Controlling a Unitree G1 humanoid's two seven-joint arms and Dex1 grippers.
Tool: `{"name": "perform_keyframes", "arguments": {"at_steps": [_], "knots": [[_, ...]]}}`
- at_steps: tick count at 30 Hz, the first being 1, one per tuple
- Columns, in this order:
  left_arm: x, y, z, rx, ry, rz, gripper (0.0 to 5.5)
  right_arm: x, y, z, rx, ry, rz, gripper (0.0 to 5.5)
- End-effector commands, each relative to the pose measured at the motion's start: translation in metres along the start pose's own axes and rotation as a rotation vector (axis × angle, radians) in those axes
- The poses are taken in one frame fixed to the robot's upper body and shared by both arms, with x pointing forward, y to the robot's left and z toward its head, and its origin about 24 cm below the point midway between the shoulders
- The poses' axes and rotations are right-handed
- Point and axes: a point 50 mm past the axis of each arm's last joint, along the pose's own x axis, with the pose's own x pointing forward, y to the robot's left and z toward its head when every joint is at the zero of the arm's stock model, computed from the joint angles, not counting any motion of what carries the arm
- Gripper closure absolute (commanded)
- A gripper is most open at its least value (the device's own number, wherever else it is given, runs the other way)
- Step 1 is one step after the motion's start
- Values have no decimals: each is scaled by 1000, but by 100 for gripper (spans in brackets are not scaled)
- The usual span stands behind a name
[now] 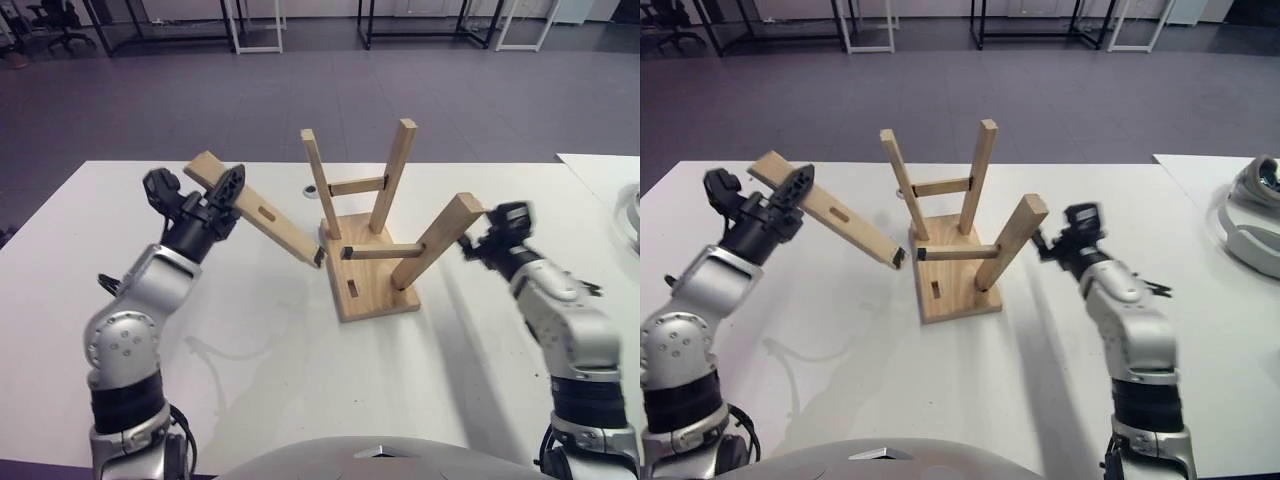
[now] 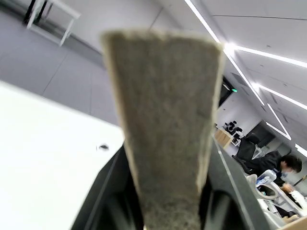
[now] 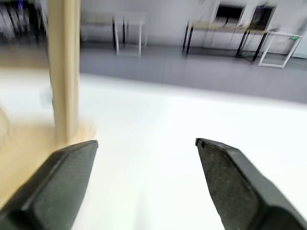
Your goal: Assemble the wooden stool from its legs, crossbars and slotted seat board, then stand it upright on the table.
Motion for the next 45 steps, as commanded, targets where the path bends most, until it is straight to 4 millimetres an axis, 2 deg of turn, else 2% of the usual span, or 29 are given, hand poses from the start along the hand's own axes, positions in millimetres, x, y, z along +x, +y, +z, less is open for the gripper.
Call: {"name": "perform_keyframes", "arguments": {"at_steps": [1, 3, 7, 13, 15, 19, 23, 28, 33, 42, 43, 45], "knots": [[-6, 2, -16, -37, -15, 97, 448, 11, 16, -26, -133, 116, 72, 169], [-9, 4, -23, -59, -23, 152, 448, 14, 28, -35, -194, 146, 145, 169], [-8, 7, -29, -52, -36, 199, 448, 15, 46, -33, -234, 105, 258, 169], [-9, 16, -35, 99, -27, 243, 448, 15, 58, -28, -285, 51, 334, 169], [-9, 16, -36, 208, -24, 246, 448, 15, 62, -27, -298, 36, 356, 169], [-8, 13, -30, 282, -24, 220, 448, 15, 60, -28, -311, 31, 339, 169], [-5, 0, -43, 388, 88, 172, 448, 17, 60, -21, -324, -21, 323, 169], [4, -11, -52, 503, 137, 151, 448, 17, 68, -18, -325, -55, 342, 169], [-1, -21, -59, 558, 184, 104, 448, 20, 68, -15, -320, -59, 330, 169], [17, -31, -79, 656, 272, 42, 448, 22, 74, -13, -338, -65, 342, 169], [17, -32, -80, 664, 273, 25, 408, 22, 74, -13, -339, -64, 343, 169], [19, -36, -81, 678, 274, -12, 370, 22, 74, -14, -341, -63, 341, 169]]}}
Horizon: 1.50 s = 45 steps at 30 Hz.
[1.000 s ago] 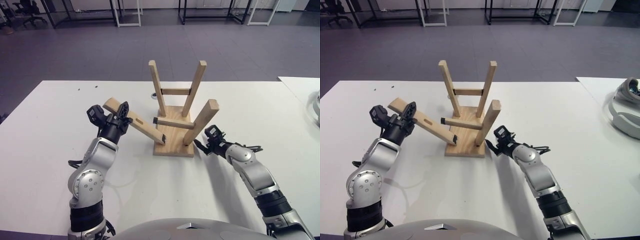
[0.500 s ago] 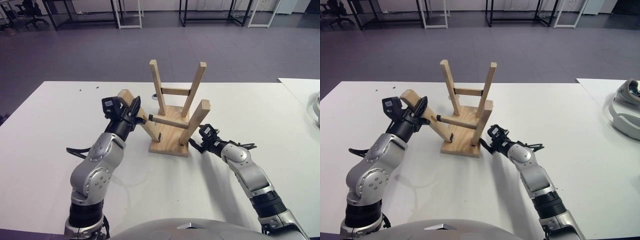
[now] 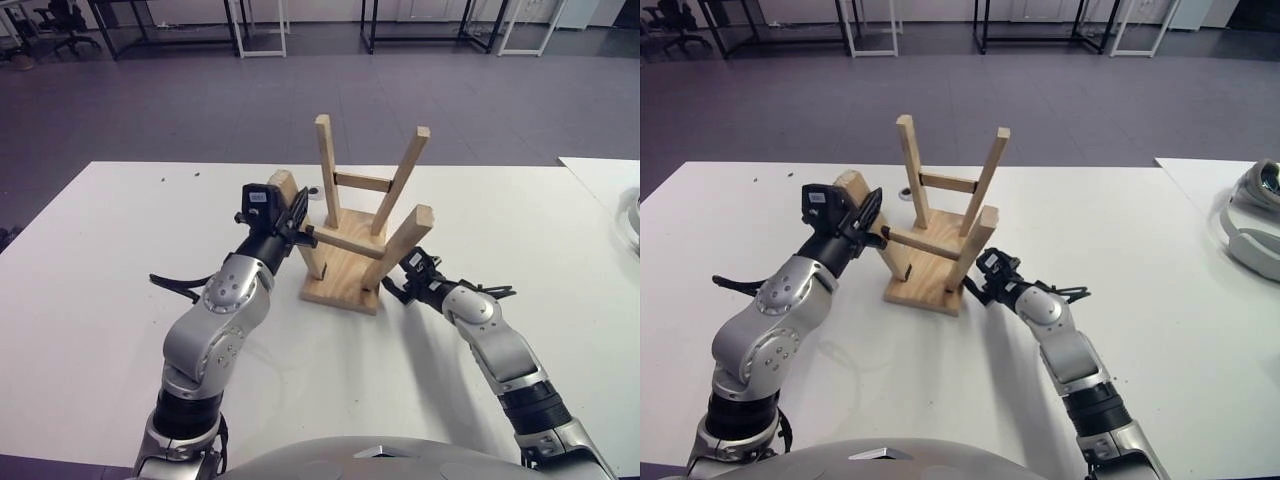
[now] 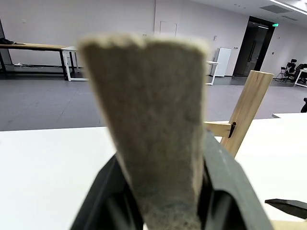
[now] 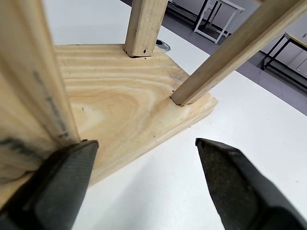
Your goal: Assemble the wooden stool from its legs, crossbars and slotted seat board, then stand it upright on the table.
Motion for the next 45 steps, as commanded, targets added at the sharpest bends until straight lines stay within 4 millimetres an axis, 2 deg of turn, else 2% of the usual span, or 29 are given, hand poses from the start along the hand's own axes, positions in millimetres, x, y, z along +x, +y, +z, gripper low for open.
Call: {"name": "perform_keyframes", "arguments": {"at_steps": [1, 5, 8, 11, 13, 15, 18, 21, 23, 25, 27, 28, 30, 32, 35, 36, 37, 39, 40, 42, 44, 45], "knots": [[2, -11, -23, 36, 128, -96, 354, 6, 3, 10, -9, -32, 19, 169], [4, -6, -27, 32, 132, -91, 288, 7, 3, 10, -9, -32, 17, 169], [4, -18, -6, -124, 5, -190, 246, 5, -3, 13, 11, -49, -11, 169], [-5, -29, 14, -313, -105, -328, 246, -5, -27, 23, 77, -116, -98, 169], [-14, -32, 22, -374, -131, -403, 246, -14, -44, 30, 103, -156, -156, 169], [-23, -29, 27, -365, -130, -439, 246, -28, -63, 39, 133, -207, -214, 169], [-33, -25, 42, -239, -141, -513, 246, -48, -84, 57, 154, -285, -270, 169], [-40, -30, 70, -200, -234, -621, 246, -58, -94, 72, 153, -342, -278, 169], [-37, -27, 101, -182, -330, -668, 246, -67, -101, 90, 185, -428, -265, 169], [-27, -19, 132, -154, -397, -700, 246, -83, -109, 123, 266, -596, -200, 169], [-16, -9, 147, -129, -405, -693, 246, -100, -110, 155, 313, -758, -99, 169], [-11, -2, 143, -86, -371, -662, 246, -108, -109, 169, 341, -828, -45, 169], [-2, 8, 122, -27, -274, -620, 246, -114, -102, 177, 369, -843, 36, 169], [1, 9, 93, 32, -191, -604, 246, -103, -89, 157, 423, -720, 69, 169], [6, -11, 41, 41, -97, -647, 246, -75, -67, 92, 486, -405, 29, 169], [8, -20, 27, 39, -78, -660, 246, -69, -60, 77, 489, -337, 26, 169], [11, -27, 13, 49, -56, -667, 246, -65, -57, 69, 493, -308, 21, 169], [17, -28, -12, 128, -16, -638, 246, -60, -55, 70, 487, -328, 32, 169], [18, -24, -16, 150, -14, -623, 246, -58, -55, 75, 480, -349, 39, 169], [21, -15, -10, 177, -47, -589, 246, -59, -57, 82, 458, -383, 53, 169], [23, -7, 10, 201, -119, -557, 246, -63, -58, 91, 445, -439, 64, 169], [22, -5, 27, 188, -179, -542, 246, -67, -65, 99, 452, -499, 42, 169]]}}
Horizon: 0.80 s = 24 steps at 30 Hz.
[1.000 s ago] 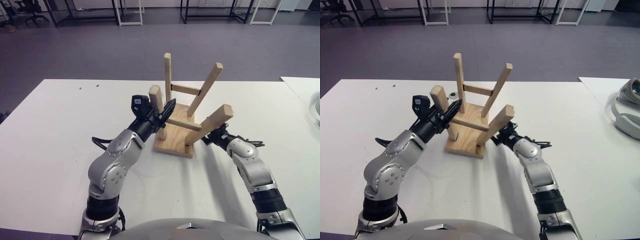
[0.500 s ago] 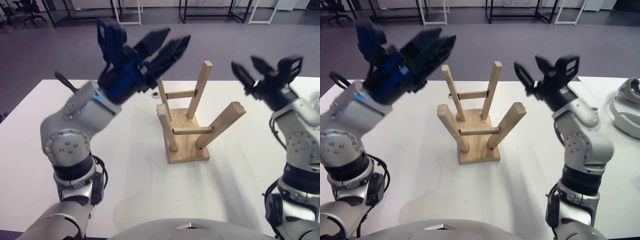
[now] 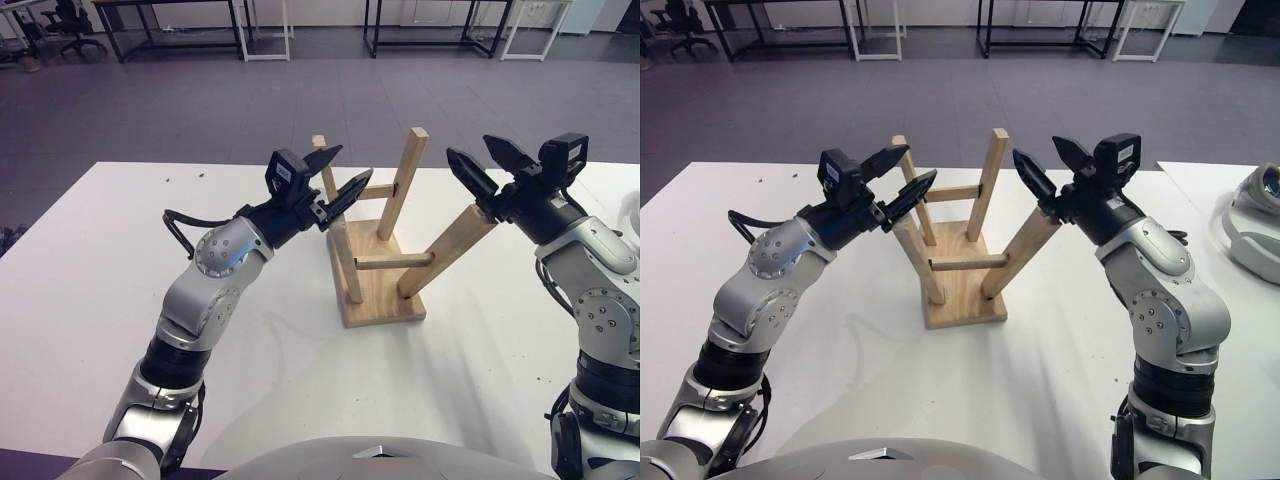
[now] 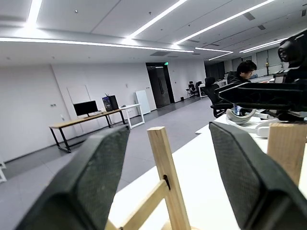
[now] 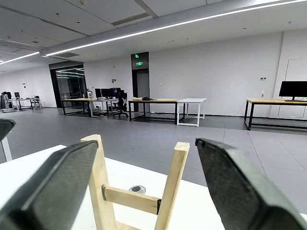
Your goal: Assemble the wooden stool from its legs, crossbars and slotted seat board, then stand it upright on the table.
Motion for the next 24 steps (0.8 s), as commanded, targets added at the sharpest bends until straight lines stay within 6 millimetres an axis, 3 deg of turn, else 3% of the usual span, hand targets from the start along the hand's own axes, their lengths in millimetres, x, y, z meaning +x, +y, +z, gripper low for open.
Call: {"name": "perform_keyframes", "arguments": {"at_steps": [1, 4, 6, 7, 8, 9, 11, 14, 16, 20, 22, 24], "knots": [[-3, 8, -3, -53, 82, 27, 246, 5, 7, -15, 134, 21, 61, 169], [-12, 18, 43, -104, -80, 46, 246, 12, -28, 8, 145, -93, -70, 169], [-23, 34, 56, -117, -110, 78, 246, 14, -40, -10, 107, 3, -97, 169], [-30, 44, 55, -111, -89, 118, 246, 14, -42, -29, 109, 87, -93, 169], [-35, 52, 51, -109, -64, 144, 246, 11, -42, -49, 98, 171, -81, 169], [-46, 61, 41, -100, -7, 186, 246, 6, -30, -76, 110, 278, 15, 169], [-73, 76, 10, -133, 122, 268, 246, -8, 12, -109, 171, 405, 295, 169], [-130, 91, -58, -171, 488, 410, 246, -19, 66, -116, 273, 410, 563, 169], [-165, 84, -82, -158, 678, 407, 246, -27, 82, -112, 283, 411, 632, 169], [-193, 73, -79, -103, 846, 237, 246, -55, 58, -111, 220, 497, 501, 169], [-197, 65, -74, -80, 894, 140, 246, -72, 47, -110, 208, 546, 473, 169], [-194, 50, -70, -96, 906, 19, 246, -73, 21, -113, 154, 566, 363, 169]]}}
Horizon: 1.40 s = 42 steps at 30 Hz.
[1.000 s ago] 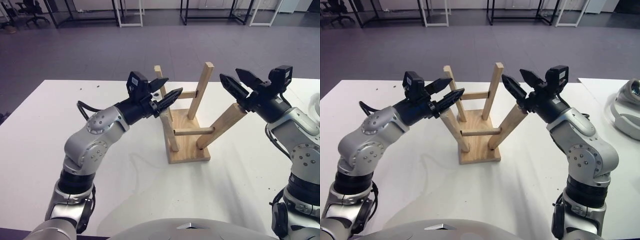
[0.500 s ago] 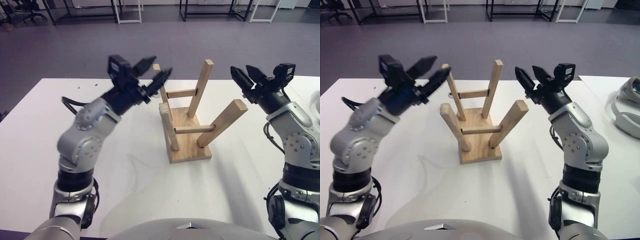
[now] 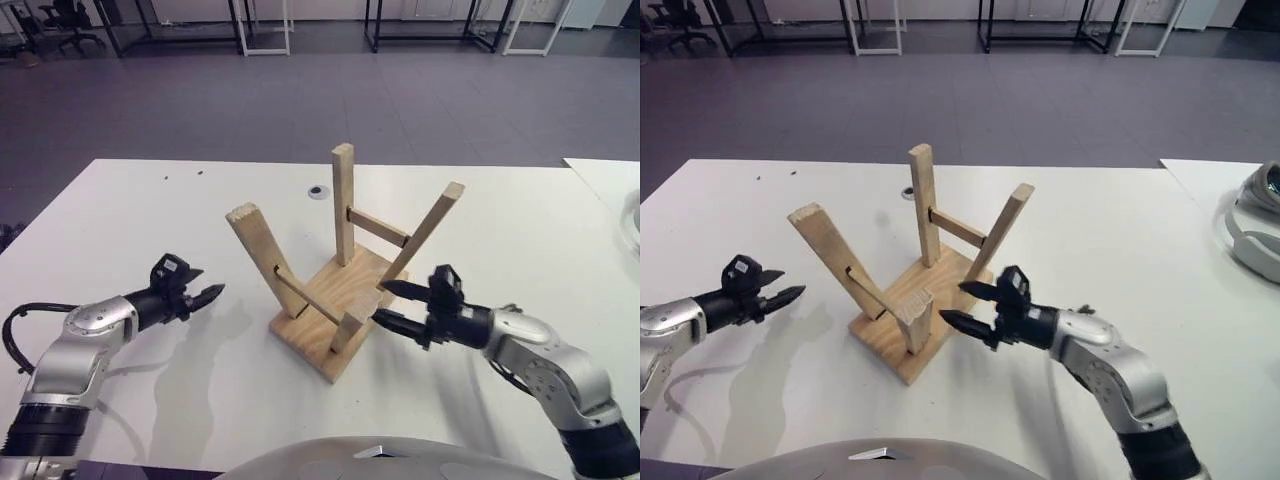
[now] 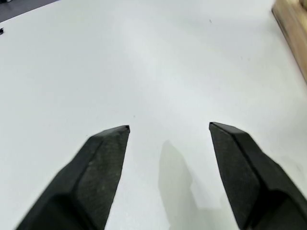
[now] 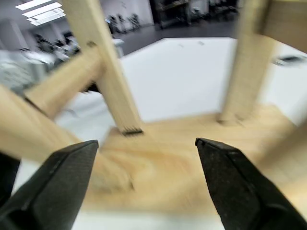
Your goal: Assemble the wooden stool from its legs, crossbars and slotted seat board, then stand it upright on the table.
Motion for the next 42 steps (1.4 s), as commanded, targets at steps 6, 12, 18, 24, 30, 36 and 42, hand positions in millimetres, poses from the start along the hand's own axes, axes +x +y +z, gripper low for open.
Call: {"name": "perform_keyframes", "arguments": {"at_steps": [6, 12, 18, 24, 30, 36, 42], "knots": [[16, -54, -6, 214, 139, -318, 246, 12, -117, 6, -121, 52, -501, 169], [40, -76, -15, 247, 163, -377, 246, 63, -138, -16, -307, 295, -410, 169], [99, -52, 11, 80, -51, -87, 246, 20, -127, -46, -322, 335, -264, 169], [79, -39, -2, 15, -112, 129, 246, -19, -93, -53, -233, 193, -630, 169], [49, -88, -22, 39, 10, 6, 246, -18, -64, -61, -189, 191, -685, 169], [64, -136, 20, -41, -86, -192, 246, 24, -18, -36, -121, 90, -403, 169], [40, -133, 88, -95, -294, -289, 246, 23, 22, 29, -90, -20, -208, 169]]}}
